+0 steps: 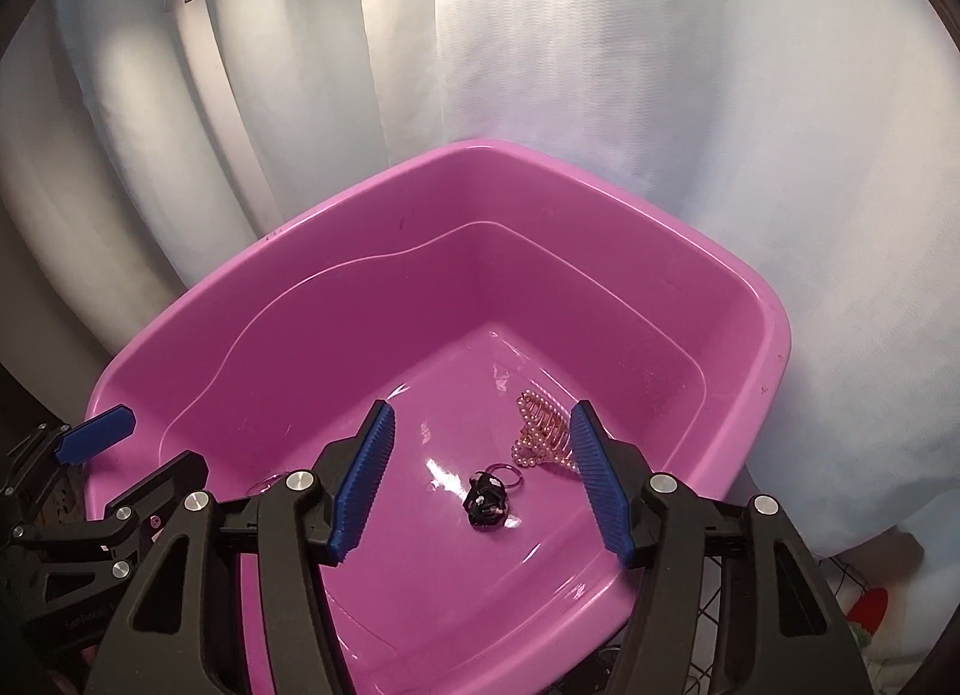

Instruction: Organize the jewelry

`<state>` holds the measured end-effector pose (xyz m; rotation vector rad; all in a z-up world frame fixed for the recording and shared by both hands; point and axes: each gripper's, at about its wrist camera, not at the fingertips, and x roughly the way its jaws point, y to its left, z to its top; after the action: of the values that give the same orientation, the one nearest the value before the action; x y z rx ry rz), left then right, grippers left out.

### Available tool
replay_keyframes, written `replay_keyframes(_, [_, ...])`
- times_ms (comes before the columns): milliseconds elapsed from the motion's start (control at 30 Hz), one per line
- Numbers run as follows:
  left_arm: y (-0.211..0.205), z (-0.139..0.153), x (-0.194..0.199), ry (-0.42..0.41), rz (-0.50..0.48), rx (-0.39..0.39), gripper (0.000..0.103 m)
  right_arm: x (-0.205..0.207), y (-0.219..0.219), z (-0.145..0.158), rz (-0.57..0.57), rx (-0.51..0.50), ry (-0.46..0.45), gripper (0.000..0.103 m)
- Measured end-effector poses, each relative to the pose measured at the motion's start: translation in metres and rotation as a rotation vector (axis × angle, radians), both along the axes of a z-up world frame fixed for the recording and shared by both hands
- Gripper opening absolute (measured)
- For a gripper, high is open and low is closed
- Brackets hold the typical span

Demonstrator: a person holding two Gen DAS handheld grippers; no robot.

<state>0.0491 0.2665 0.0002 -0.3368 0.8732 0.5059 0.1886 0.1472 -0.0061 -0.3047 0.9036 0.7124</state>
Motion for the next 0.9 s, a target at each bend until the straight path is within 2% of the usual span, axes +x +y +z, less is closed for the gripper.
replay_keyframes(900, [-0.018, 0.028, -0.035, -0.034, 0.002, 0.036, 0.080, -0.035, -0.025, 0.027, -0.003, 0.055, -0.046, 0.058])
